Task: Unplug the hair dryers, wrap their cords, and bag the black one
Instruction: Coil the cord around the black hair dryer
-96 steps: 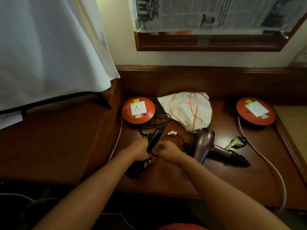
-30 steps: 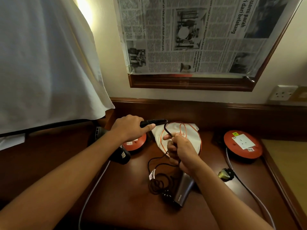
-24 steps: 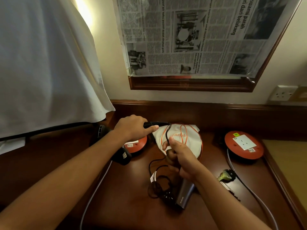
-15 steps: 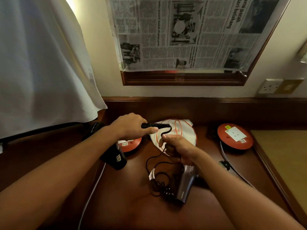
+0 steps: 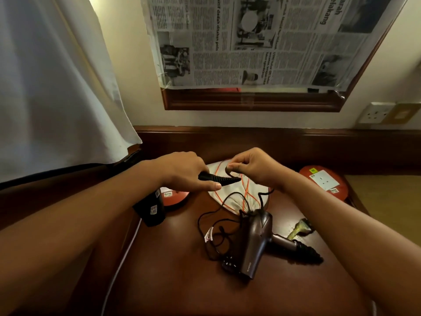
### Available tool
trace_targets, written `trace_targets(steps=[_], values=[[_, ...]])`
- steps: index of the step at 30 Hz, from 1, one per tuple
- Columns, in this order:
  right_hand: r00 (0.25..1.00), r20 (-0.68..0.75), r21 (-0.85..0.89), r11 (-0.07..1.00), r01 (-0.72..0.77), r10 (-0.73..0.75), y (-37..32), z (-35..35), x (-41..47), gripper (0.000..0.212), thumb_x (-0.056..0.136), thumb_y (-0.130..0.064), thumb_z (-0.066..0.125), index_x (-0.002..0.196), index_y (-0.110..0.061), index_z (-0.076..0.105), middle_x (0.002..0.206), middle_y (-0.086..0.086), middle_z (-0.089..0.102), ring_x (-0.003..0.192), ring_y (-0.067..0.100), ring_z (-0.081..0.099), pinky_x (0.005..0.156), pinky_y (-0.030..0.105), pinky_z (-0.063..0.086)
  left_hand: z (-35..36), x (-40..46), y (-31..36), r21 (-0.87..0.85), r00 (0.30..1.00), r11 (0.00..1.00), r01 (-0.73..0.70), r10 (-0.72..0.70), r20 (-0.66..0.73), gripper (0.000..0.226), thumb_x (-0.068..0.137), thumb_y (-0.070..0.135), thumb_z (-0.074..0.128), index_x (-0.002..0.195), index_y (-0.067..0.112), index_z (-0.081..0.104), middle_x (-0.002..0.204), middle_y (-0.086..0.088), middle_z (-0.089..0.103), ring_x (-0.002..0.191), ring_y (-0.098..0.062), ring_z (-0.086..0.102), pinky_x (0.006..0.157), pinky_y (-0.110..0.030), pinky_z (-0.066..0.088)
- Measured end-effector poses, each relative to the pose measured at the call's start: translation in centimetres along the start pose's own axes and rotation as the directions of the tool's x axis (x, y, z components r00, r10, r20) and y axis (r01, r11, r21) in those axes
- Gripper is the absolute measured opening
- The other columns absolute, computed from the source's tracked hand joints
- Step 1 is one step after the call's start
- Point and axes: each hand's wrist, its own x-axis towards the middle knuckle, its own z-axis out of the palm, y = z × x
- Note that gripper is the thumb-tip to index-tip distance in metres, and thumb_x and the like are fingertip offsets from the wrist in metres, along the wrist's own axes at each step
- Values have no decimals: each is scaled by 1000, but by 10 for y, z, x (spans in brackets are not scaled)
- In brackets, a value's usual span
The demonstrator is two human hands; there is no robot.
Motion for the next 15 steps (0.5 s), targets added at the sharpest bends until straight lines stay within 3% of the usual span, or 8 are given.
trace_targets(steps=[3, 4, 6, 8, 12, 15], values=[[997, -2, -129, 989, 78, -79, 9, -4, 14, 10, 87, -18, 67, 88, -12, 75, 79, -4, 72, 78, 8, 67, 72, 28, 53, -2, 9, 1, 82, 998, 996, 43, -46, 36, 58, 86, 72, 40, 93, 20, 66, 69, 1, 58, 58, -12, 50, 53, -27, 38], [995, -6, -158, 983, 98, -100, 12, -5, 16, 10, 87, -18, 67, 89, -12, 74, 82, -1, 72, 80, 11, 67, 73, 28, 52, -3, 13, 0, 95, 997, 993, 63, -67, 35, 58, 85, 73, 39, 89, 21, 65, 68, 2, 57, 58, -12, 50, 53, -28, 38], [990, -35, -178, 976, 127, -135, 14, -6, 19, 10, 89, -18, 65, 90, -12, 74, 78, -8, 69, 75, 3, 64, 67, 18, 48, -3, 21, -2, 91, 993, 989, 114, -116, 21, 58, 85, 74, 38, 87, 22, 64, 67, 2, 56, 58, -12, 50, 53, -27, 37], [985, -96, -139, 982, 129, -143, 17, -6, 18, 9, 89, -18, 64, 89, -15, 73, 73, -15, 64, 68, -4, 59, 62, 11, 43, -2, 28, -3, 58, 986, 985, 164, -164, -5, 59, 85, 75, 36, 86, 23, 65, 67, 1, 57, 58, -13, 51, 51, -27, 36], [945, -305, 5, 992, 128, -120, 28, 5, 7, 8, 89, -15, 64, 88, -15, 72, 77, -5, 68, 72, 8, 63, 65, 24, 50, 4, 39, -3, -3, 966, 970, 243, -242, -95, 58, 85, 75, 35, 79, 25, 63, 63, 3, 56, 58, -13, 54, 51, -27, 36], [894, -441, 127, 980, 155, -85, 32, 18, -4, 12, 91, -13, 62, 95, -12, 72, 83, -6, 70, 79, 7, 65, 73, 25, 54, 11, 42, 2, -104, 947, 952, 286, -298, -123, 54, 85, 75, 34, 74, 27, 57, 66, 3, 57, 60, -13, 55, 55, -29, 42]])
